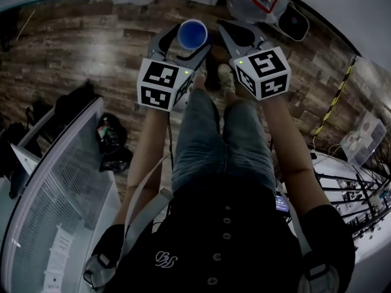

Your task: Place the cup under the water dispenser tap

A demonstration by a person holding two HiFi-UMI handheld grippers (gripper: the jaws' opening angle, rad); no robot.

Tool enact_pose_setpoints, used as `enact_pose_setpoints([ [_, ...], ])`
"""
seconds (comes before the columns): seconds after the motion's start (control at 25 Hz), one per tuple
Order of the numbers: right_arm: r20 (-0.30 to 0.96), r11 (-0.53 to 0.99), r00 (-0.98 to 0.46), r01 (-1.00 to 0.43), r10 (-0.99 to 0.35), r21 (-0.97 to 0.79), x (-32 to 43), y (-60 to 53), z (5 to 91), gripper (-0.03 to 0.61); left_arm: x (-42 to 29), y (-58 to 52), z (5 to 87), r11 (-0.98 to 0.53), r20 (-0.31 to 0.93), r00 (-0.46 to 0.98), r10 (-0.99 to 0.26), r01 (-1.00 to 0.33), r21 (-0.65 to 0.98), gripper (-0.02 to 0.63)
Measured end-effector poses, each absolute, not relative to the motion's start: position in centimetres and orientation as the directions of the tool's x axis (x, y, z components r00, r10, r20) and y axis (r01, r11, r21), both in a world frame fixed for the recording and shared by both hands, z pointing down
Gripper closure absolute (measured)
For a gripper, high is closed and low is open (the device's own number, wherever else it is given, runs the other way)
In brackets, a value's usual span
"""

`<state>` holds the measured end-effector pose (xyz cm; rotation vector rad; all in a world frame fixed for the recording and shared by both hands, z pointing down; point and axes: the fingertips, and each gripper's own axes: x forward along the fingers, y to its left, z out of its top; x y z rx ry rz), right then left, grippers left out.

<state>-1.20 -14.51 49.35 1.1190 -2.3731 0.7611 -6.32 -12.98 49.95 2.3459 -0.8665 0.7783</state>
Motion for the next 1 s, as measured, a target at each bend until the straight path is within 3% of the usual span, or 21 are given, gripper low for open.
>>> enact_pose_setpoints([
  [0.24, 0.563, 0.515, -0.586, -0.802, -0.583, -0.303, -1.7, -15.2, 51.0, 0.578, -6.2, -14.5, 52.2, -0.638, 0.647, 0.622, -0.441, -0.724, 0.262, 0.259],
  [1.0, 0.575, 0.45, -0.534, -0.842, -0.619, -0.298, -3.4, -18.5, 57.6, 0.578, -7.1, -17.9, 57.9, -0.698, 0.652, 0.654, -0.383, -0.667, 0.26, 0.258],
])
